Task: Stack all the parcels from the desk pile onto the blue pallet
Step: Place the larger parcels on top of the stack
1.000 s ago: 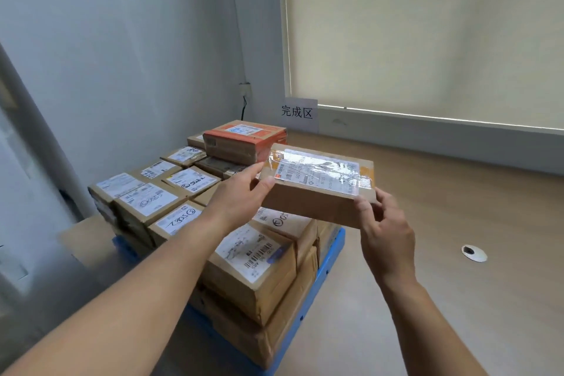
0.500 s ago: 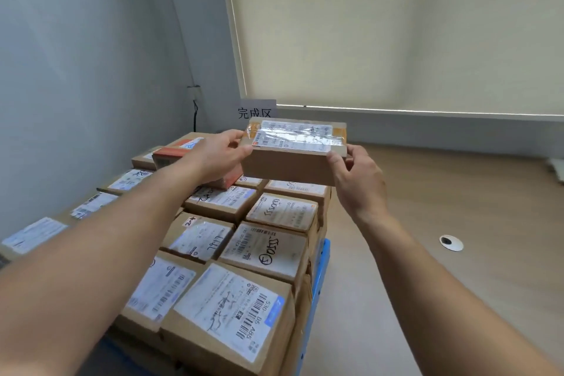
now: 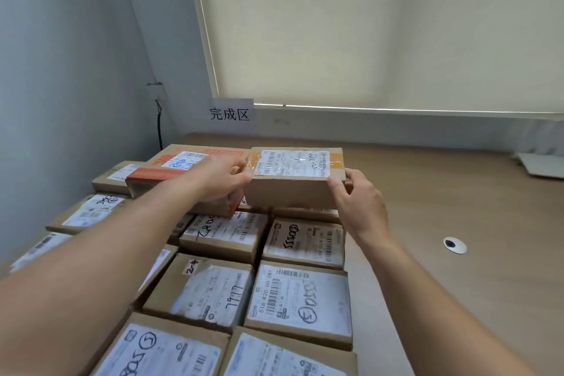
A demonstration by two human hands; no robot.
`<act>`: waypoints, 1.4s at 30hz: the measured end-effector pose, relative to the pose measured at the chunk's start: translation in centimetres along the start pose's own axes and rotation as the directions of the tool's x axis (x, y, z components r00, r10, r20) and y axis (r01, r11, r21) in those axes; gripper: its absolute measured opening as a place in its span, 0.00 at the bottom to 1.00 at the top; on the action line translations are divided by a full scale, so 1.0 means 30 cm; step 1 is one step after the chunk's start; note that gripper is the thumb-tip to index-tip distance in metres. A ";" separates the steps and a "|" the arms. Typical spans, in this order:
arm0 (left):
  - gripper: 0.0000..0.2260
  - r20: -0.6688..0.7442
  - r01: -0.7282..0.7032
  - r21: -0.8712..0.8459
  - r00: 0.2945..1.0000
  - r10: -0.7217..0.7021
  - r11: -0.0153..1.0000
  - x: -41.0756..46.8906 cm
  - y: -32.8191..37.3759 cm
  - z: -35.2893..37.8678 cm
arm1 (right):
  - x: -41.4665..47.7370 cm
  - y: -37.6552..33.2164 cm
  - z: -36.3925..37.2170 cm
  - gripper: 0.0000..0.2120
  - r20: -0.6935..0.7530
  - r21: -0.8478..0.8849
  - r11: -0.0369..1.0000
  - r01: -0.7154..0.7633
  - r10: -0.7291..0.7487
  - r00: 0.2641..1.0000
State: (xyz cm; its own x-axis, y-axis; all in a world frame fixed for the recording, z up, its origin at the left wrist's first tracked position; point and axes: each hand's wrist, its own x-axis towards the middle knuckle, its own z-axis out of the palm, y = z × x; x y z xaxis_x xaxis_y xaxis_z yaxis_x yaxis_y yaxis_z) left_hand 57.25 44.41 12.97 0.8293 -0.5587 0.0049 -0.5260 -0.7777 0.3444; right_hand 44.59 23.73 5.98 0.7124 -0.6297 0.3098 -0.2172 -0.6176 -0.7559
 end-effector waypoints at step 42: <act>0.31 -0.111 -0.658 0.232 0.713 0.692 0.716 -0.165 0.267 0.181 | -0.285 -0.061 -0.210 0.18 -0.184 -0.571 0.813 0.109 -0.256 0.949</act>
State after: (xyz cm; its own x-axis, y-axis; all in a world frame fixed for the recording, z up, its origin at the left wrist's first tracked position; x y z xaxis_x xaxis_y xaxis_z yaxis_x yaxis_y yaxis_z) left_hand 47.91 39.39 10.61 0.2485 -0.9046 0.3463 -0.9664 -0.2557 0.0256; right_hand 34.69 27.29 8.34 0.6090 -0.5259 0.5937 -0.4802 -0.8403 -0.2517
